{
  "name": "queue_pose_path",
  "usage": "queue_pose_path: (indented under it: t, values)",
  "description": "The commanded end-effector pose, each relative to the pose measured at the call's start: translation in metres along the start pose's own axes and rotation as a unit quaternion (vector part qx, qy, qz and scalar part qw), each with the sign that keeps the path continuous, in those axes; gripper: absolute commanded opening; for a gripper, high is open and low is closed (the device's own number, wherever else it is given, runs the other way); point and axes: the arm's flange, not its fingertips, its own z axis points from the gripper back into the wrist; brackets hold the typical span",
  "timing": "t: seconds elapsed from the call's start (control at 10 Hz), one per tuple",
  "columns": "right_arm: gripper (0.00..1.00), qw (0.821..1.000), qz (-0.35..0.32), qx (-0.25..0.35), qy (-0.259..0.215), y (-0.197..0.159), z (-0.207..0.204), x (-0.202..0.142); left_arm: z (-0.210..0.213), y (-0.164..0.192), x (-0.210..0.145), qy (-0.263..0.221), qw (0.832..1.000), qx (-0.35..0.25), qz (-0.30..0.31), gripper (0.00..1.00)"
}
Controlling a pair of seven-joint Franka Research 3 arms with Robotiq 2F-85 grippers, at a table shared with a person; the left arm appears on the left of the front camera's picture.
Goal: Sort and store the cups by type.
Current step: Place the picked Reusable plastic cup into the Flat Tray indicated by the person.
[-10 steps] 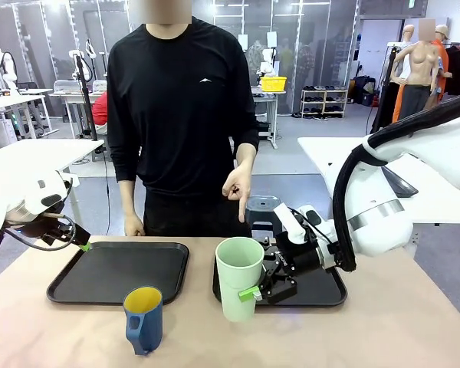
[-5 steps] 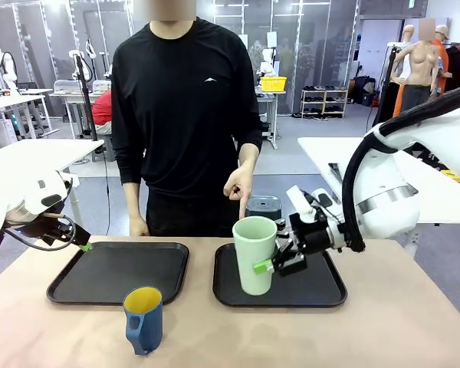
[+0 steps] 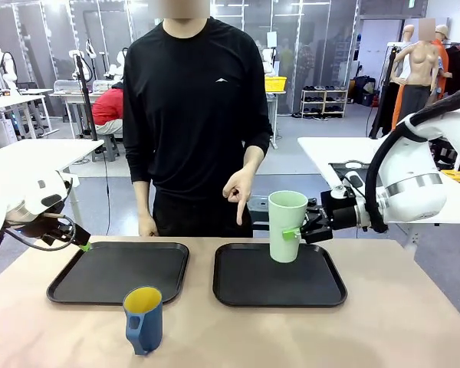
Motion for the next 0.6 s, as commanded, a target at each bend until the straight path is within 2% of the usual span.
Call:
queue_pose_path:
  t: [0.0, 0.2, 0.5]
  values:
    - [0.87, 1.000, -0.015, -0.011, -0.013, -0.011, -0.003, 0.003, 0.001, 0.001, 0.001, -0.001, 1.000, 0.000, 0.000, 1.00]
    - [0.87, 1.000, -0.015, -0.020, -0.018, -0.015, -0.002, -0.004, 0.001, 0.001, 0.001, -0.001, 1.000, 0.000, 0.000, 1.00]
    - [0.87, 0.999, -0.012, -0.040, -0.016, -0.021, -0.013, -0.032, 0.001, 0.001, 0.001, -0.001, 1.000, 0.000, 0.000, 1.00]
